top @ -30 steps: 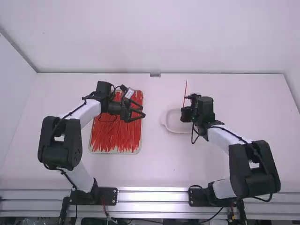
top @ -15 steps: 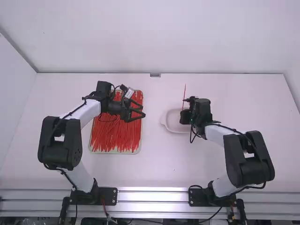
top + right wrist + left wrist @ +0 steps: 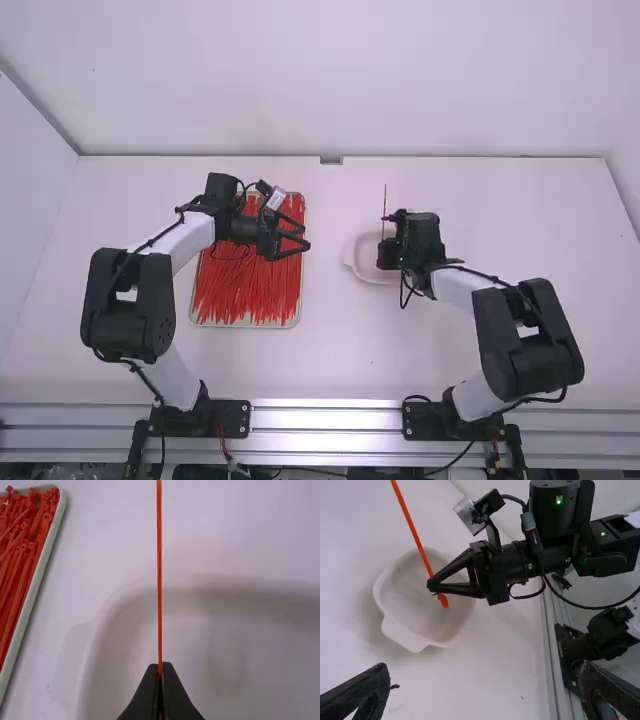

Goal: Fasten the cable tie

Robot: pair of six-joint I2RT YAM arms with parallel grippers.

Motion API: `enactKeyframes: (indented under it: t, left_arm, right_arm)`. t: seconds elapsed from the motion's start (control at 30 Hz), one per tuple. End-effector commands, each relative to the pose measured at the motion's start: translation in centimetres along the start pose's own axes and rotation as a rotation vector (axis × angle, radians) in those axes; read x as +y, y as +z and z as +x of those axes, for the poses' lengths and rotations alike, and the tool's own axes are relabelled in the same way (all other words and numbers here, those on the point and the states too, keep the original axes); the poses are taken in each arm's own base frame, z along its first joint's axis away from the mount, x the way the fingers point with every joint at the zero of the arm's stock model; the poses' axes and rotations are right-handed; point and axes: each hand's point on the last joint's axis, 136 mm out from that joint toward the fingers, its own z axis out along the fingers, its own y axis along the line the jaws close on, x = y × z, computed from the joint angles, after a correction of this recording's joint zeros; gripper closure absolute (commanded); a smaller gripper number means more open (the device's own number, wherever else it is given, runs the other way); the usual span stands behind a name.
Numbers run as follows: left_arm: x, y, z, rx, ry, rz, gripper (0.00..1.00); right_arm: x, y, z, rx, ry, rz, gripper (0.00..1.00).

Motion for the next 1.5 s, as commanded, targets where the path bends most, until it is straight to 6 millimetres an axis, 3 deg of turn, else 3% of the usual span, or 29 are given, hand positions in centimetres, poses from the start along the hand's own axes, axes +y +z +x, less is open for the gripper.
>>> enactKeyframes:
  t: [0.0,0.2,0.23,0.27,0.3,1.47]
  left_arm:
    - [-0.1,-0.2,-0.1,-0.009,0.013,0.01,0.01]
    - [-0.1,-0.2,-0.1,-0.01,0.011,0.009,0.01]
    - [-0.1,-0.2,-0.1,-0.009,0.011,0.01,0.01]
    - [-0.1,-0.2,-0.2,-0.01,0.012,0.009,0.01]
    - [-0.1,-0.2,-0.1,-0.01,0.012,0.009,0.01]
    - [0.5,-0.4,-0.1,-0.003,0.022,-0.024,0.01]
  right_arm:
    - [0.0,0.1,-0.7,-0.007,-0.001,0.007,1.0]
    - [-0.4,0.1,-0.5,-0.002,0.0,0.028,0.97]
    - [-0.6,0.1,-0.5,-0.004,0.005,0.041,0.84]
    - [-0.7,0.1,-0.6,-0.005,0.009,0.045,0.63]
    - [-0.7,0.1,-0.5,-0.006,0.01,0.048,0.0]
    - [-0.8,-0.3,-1.9,-0.038,-0.011,0.056,0.0]
